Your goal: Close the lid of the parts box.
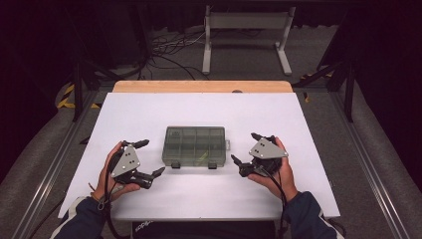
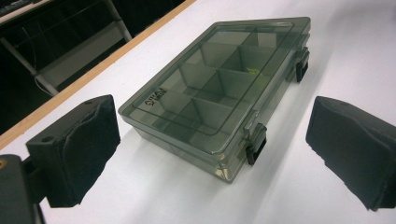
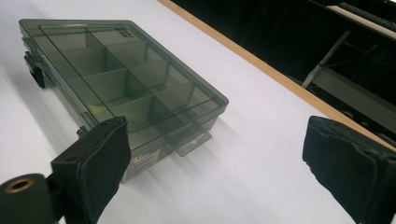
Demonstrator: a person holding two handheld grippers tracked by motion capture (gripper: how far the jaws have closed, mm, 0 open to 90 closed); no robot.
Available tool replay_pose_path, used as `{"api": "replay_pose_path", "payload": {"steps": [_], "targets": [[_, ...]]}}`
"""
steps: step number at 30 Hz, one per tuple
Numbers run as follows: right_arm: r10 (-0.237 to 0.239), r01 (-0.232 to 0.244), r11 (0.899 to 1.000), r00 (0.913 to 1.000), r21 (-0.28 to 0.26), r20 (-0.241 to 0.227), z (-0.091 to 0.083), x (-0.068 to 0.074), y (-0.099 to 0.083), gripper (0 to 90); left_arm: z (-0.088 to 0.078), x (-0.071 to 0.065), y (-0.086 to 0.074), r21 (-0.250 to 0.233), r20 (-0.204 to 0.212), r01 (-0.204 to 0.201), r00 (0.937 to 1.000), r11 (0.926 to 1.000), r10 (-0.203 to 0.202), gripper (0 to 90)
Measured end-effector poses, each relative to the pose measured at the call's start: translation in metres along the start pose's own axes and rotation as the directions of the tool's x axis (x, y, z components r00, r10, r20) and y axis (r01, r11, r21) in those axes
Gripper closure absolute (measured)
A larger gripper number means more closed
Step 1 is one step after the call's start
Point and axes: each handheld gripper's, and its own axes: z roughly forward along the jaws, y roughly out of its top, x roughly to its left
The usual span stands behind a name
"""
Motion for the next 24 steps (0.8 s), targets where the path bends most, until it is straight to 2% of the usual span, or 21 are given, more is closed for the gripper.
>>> {"api": "replay_pose_path", "payload": {"steps": [12,24], "targets": [[0.017,-0.018,1.000,0.9997,0.012,0.017,-0.011,-0.004,-0.008,8.4,-0.006,0.001,-0.006,-0.001,-0.004,0.010,0.9999,1.0000,-0.010,3.3],[0.012,-0.013,0.999,0.9993,0.030,0.036,-0.017,-0.004,-0.016,8.4,-0.009,-0.003,-0.011,0.006,-0.003,0.013,0.9999,0.9999,-0.013,3.3]]}}
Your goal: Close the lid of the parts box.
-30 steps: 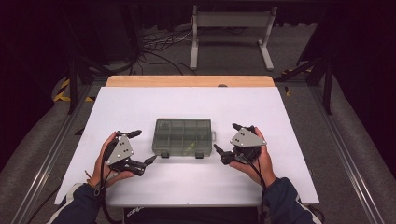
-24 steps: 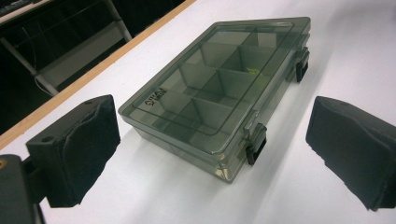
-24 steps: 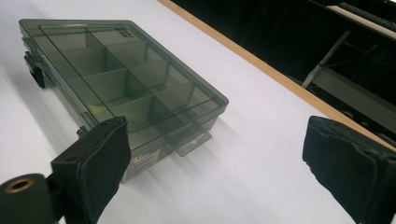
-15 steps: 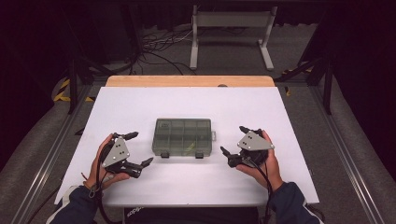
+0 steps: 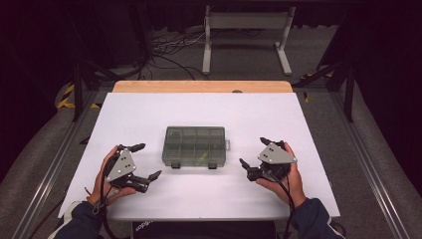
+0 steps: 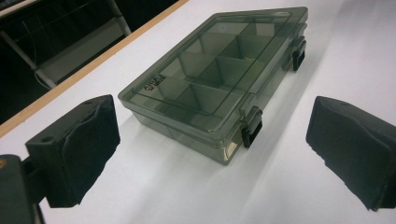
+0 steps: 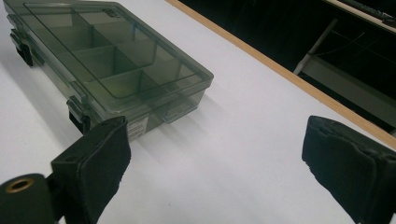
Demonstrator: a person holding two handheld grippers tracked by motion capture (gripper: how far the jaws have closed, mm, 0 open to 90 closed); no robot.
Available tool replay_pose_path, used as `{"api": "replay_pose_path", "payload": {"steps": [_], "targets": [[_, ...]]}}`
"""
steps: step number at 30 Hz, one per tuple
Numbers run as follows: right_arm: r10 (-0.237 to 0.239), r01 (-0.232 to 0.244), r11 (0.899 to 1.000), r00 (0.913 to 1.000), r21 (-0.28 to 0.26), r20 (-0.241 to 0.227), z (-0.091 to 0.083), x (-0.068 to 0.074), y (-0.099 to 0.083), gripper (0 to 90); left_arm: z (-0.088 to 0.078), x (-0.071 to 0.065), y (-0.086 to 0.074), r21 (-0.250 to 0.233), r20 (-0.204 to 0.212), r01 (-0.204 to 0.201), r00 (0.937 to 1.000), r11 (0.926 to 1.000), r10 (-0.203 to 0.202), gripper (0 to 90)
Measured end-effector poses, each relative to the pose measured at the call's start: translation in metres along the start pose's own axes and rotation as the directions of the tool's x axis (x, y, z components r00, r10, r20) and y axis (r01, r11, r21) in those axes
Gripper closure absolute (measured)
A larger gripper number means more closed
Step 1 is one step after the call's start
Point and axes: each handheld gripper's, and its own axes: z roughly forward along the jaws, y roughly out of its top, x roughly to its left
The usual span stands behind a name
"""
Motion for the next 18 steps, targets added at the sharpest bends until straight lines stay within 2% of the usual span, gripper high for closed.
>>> {"api": "replay_pose_path", "payload": {"steps": [4,11,18], "targets": [[-0.010,0.010,1.000,0.9999,0.007,0.010,-0.002,0.001,-0.004,8.3,0.000,-0.001,-0.003,0.007,0.003,0.005,1.0000,1.0000,-0.005,3.3],[-0.013,0.013,1.000,0.9998,0.017,0.016,-0.006,0.000,-0.013,8.2,0.003,-0.003,-0.005,0.022,0.010,-0.009,0.9999,0.9997,0.009,3.3],[-0.016,0.015,1.000,0.9994,0.027,0.030,-0.010,-0.001,-0.023,8.1,0.004,-0.006,-0.008,0.024,0.018,0.002,0.9998,0.9997,-0.002,3.6]]}}
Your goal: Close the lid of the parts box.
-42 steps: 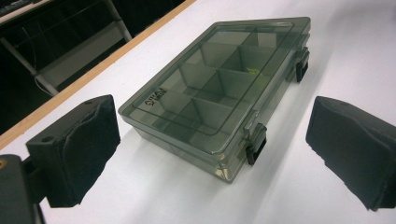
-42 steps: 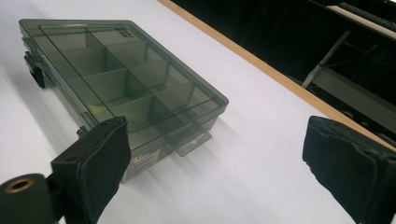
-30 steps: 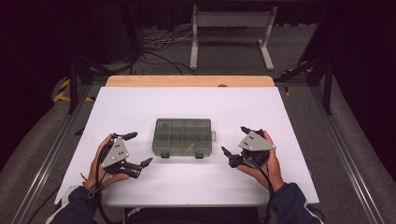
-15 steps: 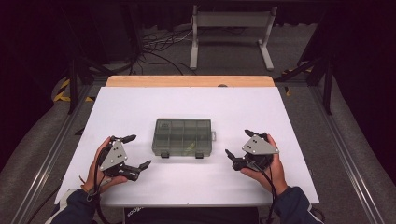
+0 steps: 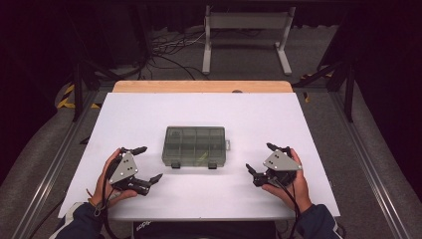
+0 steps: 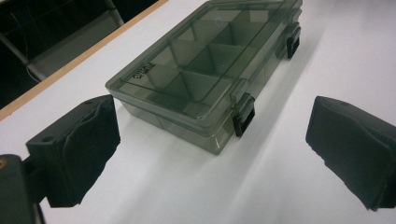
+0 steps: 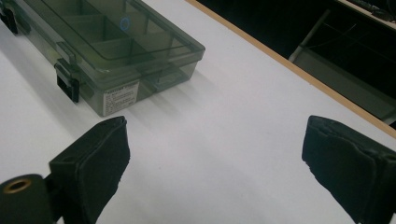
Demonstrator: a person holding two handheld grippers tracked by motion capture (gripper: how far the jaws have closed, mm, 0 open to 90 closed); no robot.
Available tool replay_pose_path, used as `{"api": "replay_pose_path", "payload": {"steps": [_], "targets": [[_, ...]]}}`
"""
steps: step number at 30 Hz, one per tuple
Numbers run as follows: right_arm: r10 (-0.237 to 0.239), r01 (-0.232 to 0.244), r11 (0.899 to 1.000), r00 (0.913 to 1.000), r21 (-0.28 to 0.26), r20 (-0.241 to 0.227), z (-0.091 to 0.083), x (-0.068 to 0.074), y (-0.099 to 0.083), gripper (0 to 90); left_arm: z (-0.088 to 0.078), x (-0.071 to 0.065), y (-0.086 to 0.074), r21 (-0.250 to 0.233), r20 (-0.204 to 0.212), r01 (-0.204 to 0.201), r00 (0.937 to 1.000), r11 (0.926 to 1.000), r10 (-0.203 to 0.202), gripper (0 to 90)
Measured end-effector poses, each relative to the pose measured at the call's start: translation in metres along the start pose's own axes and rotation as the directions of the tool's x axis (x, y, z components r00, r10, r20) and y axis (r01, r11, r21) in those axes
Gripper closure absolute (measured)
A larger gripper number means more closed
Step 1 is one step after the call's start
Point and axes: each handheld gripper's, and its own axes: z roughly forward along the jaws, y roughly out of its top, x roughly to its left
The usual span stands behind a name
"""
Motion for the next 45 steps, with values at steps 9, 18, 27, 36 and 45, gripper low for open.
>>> {"api": "replay_pose_path", "payload": {"steps": [9,18,27,36,45], "targets": [[0.011,-0.011,1.000,0.9999,0.024,-0.005,-0.004,-0.001,-0.015,8.0,-0.001,-0.002,-0.011,0.020,-0.002,0.023,0.9997,0.9996,-0.023,3.2],[0.026,-0.026,0.999,0.9997,0.022,0.003,-0.008,0.000,-0.031,6.2,-0.008,-0.003,-0.023,0.034,-0.004,0.061,0.9982,0.9976,-0.061,3.0],[0.075,-0.075,0.997,0.9971,0.024,0.012,-0.017,0.003,-0.044,5.3,-0.018,-0.005,-0.036,0.034,-0.009,0.109,0.9940,0.9934,-0.109,3.3],[0.078,-0.079,0.997,0.9968,0.025,0.020,-0.021,0.005,-0.046,4.6,-0.021,-0.009,-0.038,0.034,-0.016,0.123,0.9924,0.9919,-0.122,2.5],[0.082,-0.082,0.997,0.9964,0.004,0.020,-0.021,0.002,-0.043,4.7,-0.023,-0.011,-0.038,0.025,-0.010,0.123,0.9924,0.9921,-0.123,2.7]]}}
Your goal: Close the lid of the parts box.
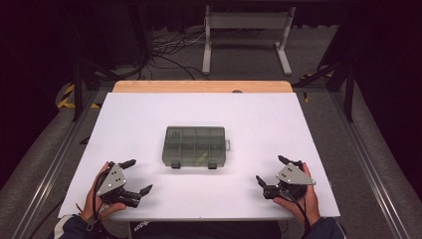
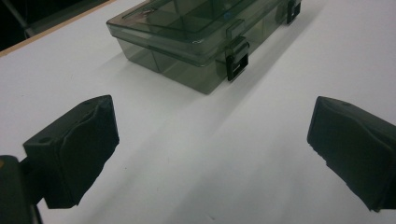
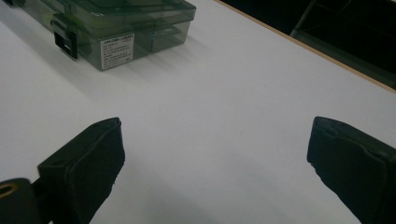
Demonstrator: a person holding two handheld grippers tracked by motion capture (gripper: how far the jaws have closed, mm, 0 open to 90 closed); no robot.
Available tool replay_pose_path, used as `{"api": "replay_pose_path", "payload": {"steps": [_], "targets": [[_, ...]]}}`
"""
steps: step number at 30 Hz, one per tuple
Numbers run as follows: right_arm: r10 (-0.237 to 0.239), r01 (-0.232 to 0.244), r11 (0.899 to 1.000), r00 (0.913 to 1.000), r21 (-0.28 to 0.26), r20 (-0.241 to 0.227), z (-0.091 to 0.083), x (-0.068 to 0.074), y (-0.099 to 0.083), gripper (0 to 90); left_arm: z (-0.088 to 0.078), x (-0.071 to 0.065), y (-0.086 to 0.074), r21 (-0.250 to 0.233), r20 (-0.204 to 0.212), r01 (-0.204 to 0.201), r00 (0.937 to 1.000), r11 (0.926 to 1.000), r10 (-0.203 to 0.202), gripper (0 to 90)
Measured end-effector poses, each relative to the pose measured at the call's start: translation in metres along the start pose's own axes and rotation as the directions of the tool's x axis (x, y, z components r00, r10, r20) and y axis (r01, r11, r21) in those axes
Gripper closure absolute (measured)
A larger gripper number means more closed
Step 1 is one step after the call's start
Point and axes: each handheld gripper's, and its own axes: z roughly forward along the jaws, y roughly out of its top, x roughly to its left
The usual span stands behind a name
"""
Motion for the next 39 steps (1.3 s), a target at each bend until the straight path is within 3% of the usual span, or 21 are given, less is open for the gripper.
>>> {"api": "replay_pose_path", "payload": {"steps": [8,39], "targets": [[-0.004,0.004,1.000,0.9999,-0.004,-0.010,0.0022,0.0015,0.0025,4.8,-0.0018,-0.0012,0.0003,-0.002,-0.014,-0.018,0.9997,0.9998,0.018,2.6],[-0.013,0.013,1.000,0.9999,-0.026,-0.006,0.0064,0.0018,0.0085,5.0,-0.0060,0.0013,0.0018,-0.018,-0.030,-0.003,0.9996,0.9998,0.002,2.6]]}}
